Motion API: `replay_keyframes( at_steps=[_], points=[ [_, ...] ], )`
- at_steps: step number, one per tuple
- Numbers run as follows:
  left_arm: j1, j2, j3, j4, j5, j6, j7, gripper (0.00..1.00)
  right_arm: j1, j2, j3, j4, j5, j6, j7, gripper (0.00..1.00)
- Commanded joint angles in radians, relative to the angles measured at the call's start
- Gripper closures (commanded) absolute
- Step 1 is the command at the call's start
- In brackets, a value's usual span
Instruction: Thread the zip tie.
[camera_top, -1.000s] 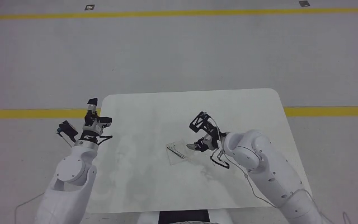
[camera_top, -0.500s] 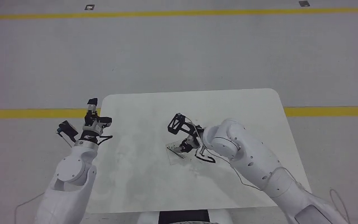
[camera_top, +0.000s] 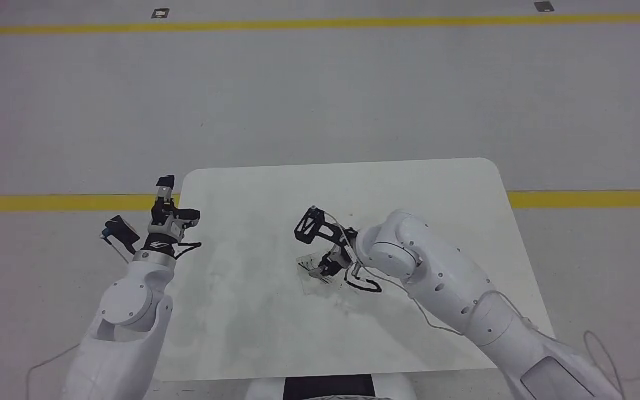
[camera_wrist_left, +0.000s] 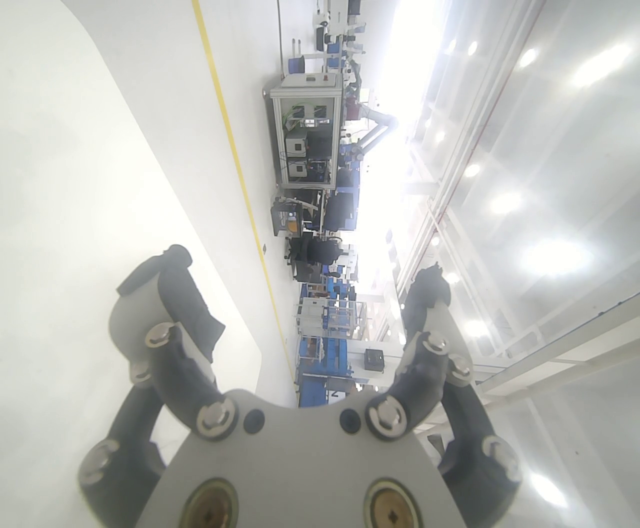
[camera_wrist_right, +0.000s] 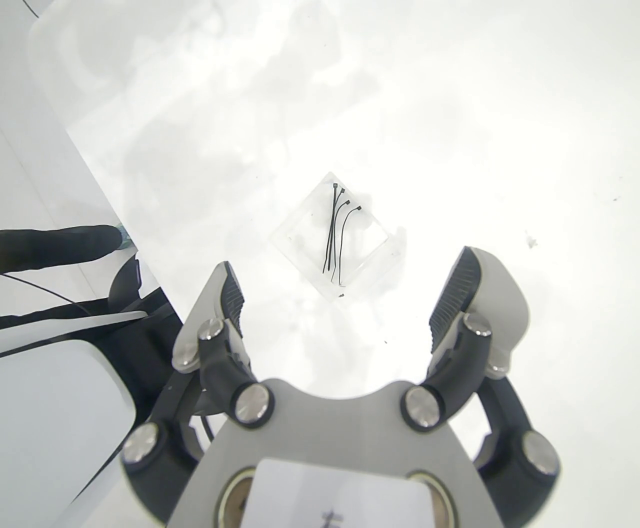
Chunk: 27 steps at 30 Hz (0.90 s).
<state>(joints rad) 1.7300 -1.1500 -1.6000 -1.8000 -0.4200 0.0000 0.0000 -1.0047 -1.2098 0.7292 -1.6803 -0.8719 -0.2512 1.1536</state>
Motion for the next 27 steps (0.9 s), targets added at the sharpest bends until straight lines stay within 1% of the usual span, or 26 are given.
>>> replay_keyframes(
  at_steps=[1,4,7,8,12,14,27],
  points=[
    [0.000,0.000,0.000,0.000,0.000,0.000,0.000,0.00,0.026,-0.009,-0.025,0.008,0.010,-0.006,0.028,0.00],
    [0.000,0.000,0.000,0.000,0.000,0.000,0.000,0.00,0.082,-0.035,-0.077,0.054,0.056,0.006,0.068,0.00],
    [0.000,0.000,0.000,0.000,0.000,0.000,0.000,0.00,0.142,-0.069,-0.140,0.126,0.109,0.030,0.117,0.00],
    [0.000,0.000,0.000,0.000,0.000,0.000,0.000,0.00,0.166,-0.083,-0.163,0.161,0.122,0.045,0.130,0.00],
    [0.000,0.000,0.000,0.000,0.000,0.000,0.000,0.00,0.225,-0.128,-0.229,0.256,0.169,0.094,0.180,0.00],
    [0.000,0.000,0.000,0.000,0.000,0.000,0.000,0.00,0.241,-0.143,-0.246,0.282,0.188,0.090,0.181,0.00],
    [0.000,0.000,0.000,0.000,0.000,0.000,0.000,0.00,0.241,-0.143,-0.246,0.282,0.188,0.090,0.181,0.00]
  ],
)
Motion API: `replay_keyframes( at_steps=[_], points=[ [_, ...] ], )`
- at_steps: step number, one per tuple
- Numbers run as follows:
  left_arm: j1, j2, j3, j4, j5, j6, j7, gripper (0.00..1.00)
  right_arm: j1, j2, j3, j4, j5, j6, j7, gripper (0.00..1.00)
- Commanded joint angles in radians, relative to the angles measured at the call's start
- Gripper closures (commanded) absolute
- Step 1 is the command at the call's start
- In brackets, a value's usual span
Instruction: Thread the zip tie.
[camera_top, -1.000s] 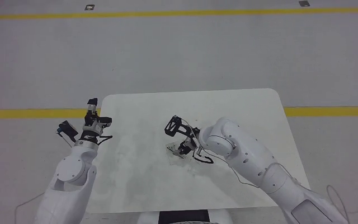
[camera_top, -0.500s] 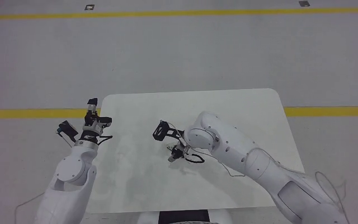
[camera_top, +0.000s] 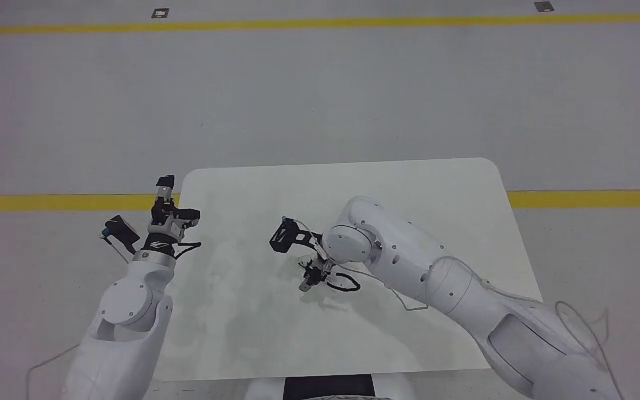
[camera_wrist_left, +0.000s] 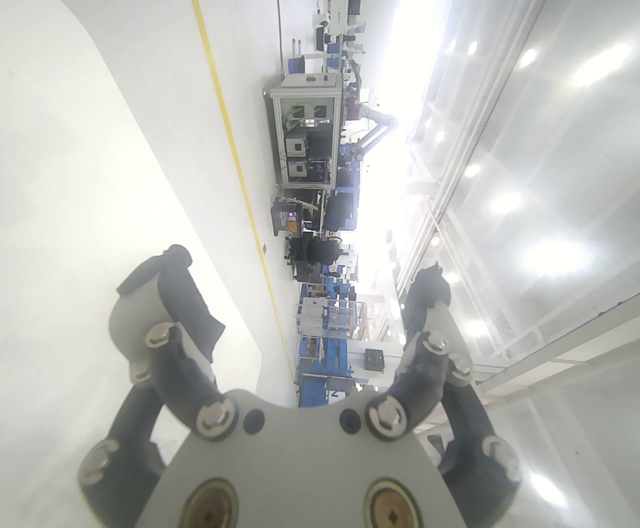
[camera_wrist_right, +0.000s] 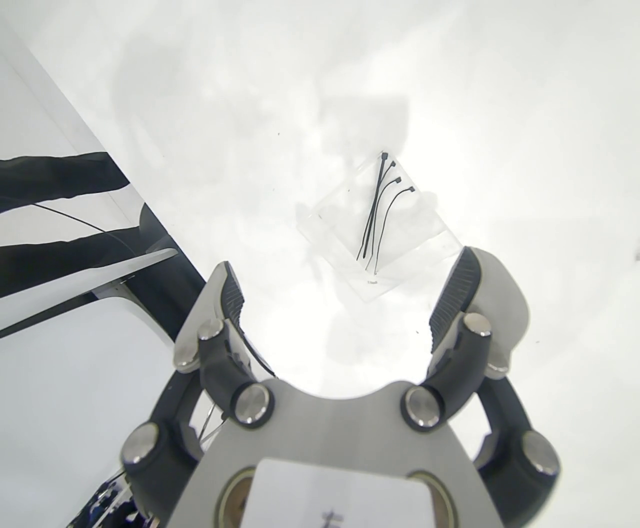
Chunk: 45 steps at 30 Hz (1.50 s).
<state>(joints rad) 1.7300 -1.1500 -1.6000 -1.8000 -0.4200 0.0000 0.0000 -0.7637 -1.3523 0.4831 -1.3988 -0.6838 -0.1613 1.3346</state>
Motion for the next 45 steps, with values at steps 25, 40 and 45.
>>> replay_keyframes(
  at_steps=[25,40,45],
  points=[
    [0.000,0.000,0.000,0.000,0.000,0.000,0.000,0.00,-0.030,-0.030,-0.004,-0.006,0.032,0.275,0.031,0.00],
    [0.000,0.000,0.000,0.000,0.000,0.000,0.000,0.00,-0.026,-0.064,-0.050,0.046,-0.026,0.285,-0.030,0.00],
    [0.000,0.000,0.000,0.000,0.000,0.000,0.000,0.00,-0.026,-0.064,-0.050,0.046,-0.026,0.285,-0.030,0.00]
  ],
)
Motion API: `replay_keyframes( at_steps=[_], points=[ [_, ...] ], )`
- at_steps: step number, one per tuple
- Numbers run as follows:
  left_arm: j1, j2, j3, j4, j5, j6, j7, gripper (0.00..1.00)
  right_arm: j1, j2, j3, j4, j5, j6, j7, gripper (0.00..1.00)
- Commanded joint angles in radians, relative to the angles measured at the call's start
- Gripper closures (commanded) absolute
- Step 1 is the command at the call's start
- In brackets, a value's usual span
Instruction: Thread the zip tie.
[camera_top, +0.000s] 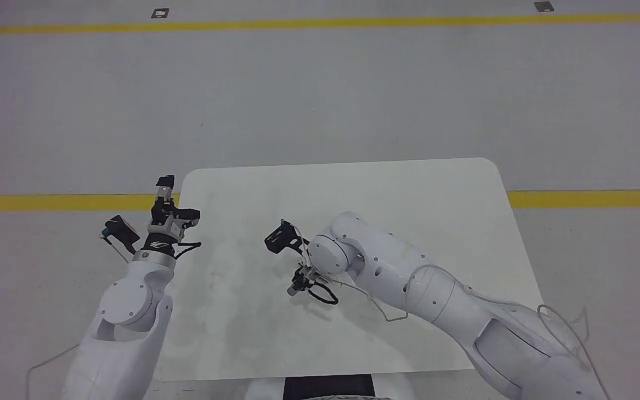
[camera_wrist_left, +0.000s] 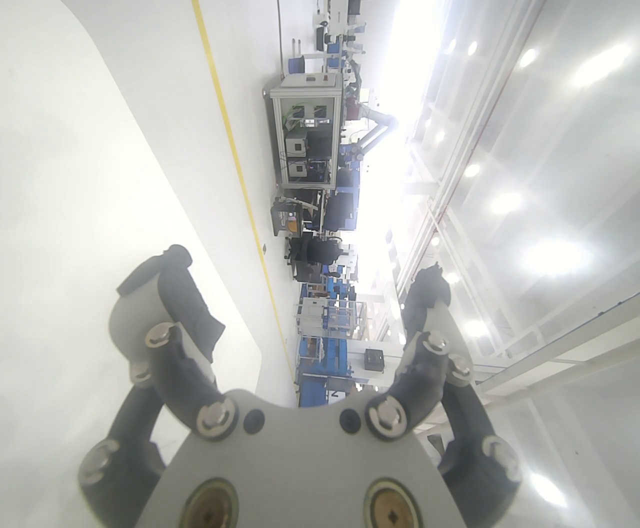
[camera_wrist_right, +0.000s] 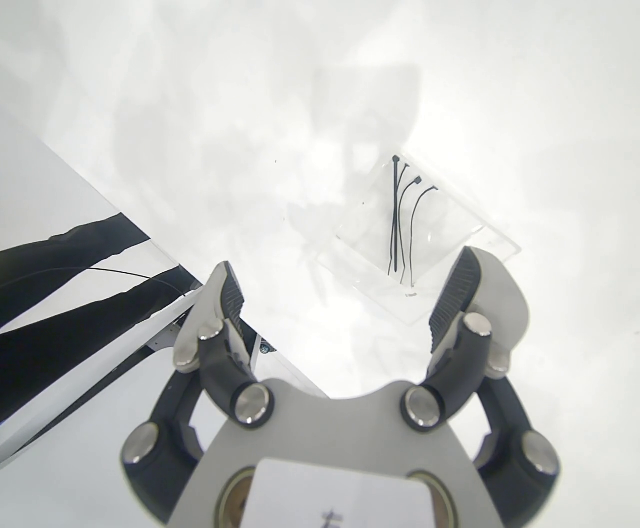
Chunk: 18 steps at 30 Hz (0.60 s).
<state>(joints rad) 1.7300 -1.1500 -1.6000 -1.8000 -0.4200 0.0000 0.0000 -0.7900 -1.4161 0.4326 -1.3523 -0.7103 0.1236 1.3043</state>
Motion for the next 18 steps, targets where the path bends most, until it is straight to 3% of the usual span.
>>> replay_keyframes(
  at_steps=[1,10,11,12,13,18],
  points=[
    [0.000,0.000,0.000,0.000,0.000,0.000,0.000,0.00,-0.002,0.000,0.000,0.001,-0.005,0.002,-0.007,0.00],
    [0.000,0.000,0.000,0.000,0.000,0.000,0.000,0.00,-0.010,0.001,-0.002,-0.021,-0.105,0.049,0.011,0.00],
    [0.000,0.000,0.000,0.000,0.000,0.000,0.000,0.00,-0.011,0.001,0.001,-0.026,-0.112,0.050,0.015,0.24],
    [0.000,0.000,0.000,0.000,0.000,0.000,0.000,0.00,-0.012,0.001,0.004,-0.031,-0.116,0.049,0.018,0.54],
    [0.000,0.000,0.000,0.000,0.000,0.000,0.000,0.00,-0.013,0.002,0.007,-0.034,-0.119,0.048,0.020,0.62],
    [0.000,0.000,0.000,0.000,0.000,0.000,0.000,0.00,-0.021,0.004,0.015,-0.045,-0.151,0.044,0.040,0.75]
  ],
)
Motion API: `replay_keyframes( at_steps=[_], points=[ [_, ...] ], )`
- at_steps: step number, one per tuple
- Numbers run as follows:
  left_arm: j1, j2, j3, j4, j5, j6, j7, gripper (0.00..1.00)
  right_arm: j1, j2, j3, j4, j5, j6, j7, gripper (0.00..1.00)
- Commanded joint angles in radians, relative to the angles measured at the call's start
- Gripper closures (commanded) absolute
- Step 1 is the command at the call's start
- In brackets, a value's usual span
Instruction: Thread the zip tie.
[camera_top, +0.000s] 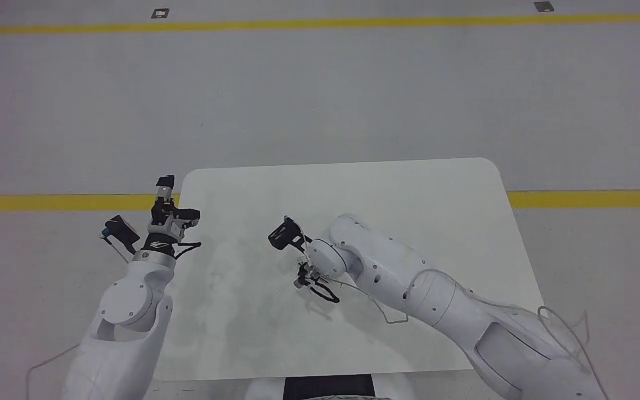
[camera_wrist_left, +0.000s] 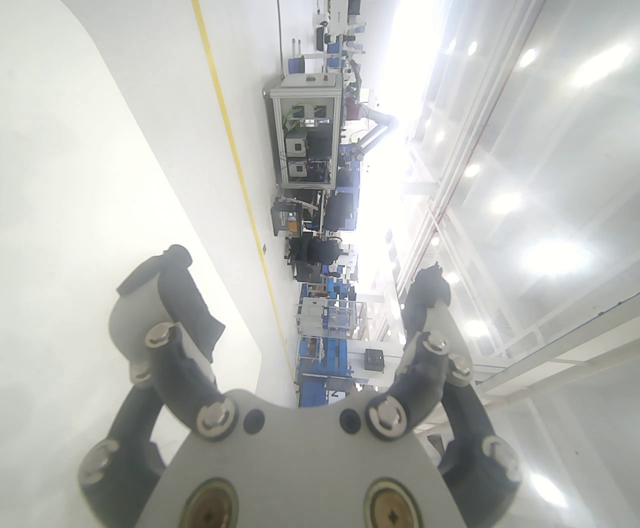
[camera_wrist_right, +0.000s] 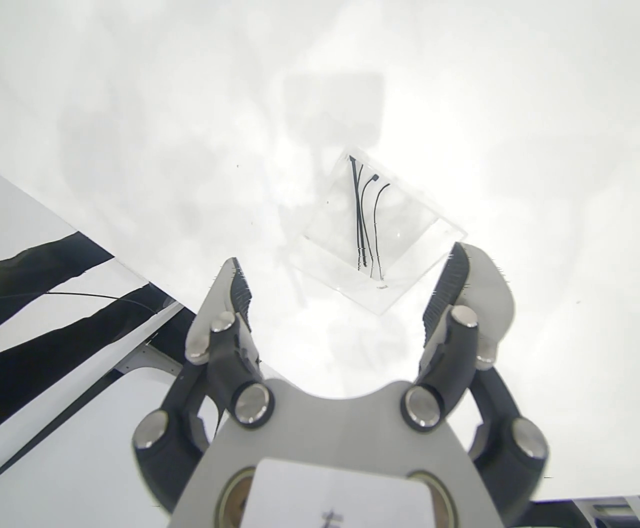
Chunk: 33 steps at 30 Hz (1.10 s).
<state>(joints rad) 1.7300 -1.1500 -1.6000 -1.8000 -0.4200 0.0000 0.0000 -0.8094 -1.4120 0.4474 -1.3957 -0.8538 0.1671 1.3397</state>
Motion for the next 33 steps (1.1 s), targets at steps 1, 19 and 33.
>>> replay_keyframes(
  at_steps=[1,19,33],
  points=[
    [0.000,0.000,0.000,0.000,0.000,0.000,0.000,0.00,-0.004,0.000,0.001,-0.002,-0.012,0.000,0.005,0.75],
    [0.000,0.000,0.000,0.000,0.000,0.000,0.000,0.00,-0.031,-0.031,-0.014,0.072,-0.090,-0.010,-0.046,0.79],
    [0.000,0.000,0.000,0.000,0.000,0.000,0.000,0.00,-0.031,-0.076,-0.032,0.169,-0.149,0.018,-0.088,0.91]
  ],
)
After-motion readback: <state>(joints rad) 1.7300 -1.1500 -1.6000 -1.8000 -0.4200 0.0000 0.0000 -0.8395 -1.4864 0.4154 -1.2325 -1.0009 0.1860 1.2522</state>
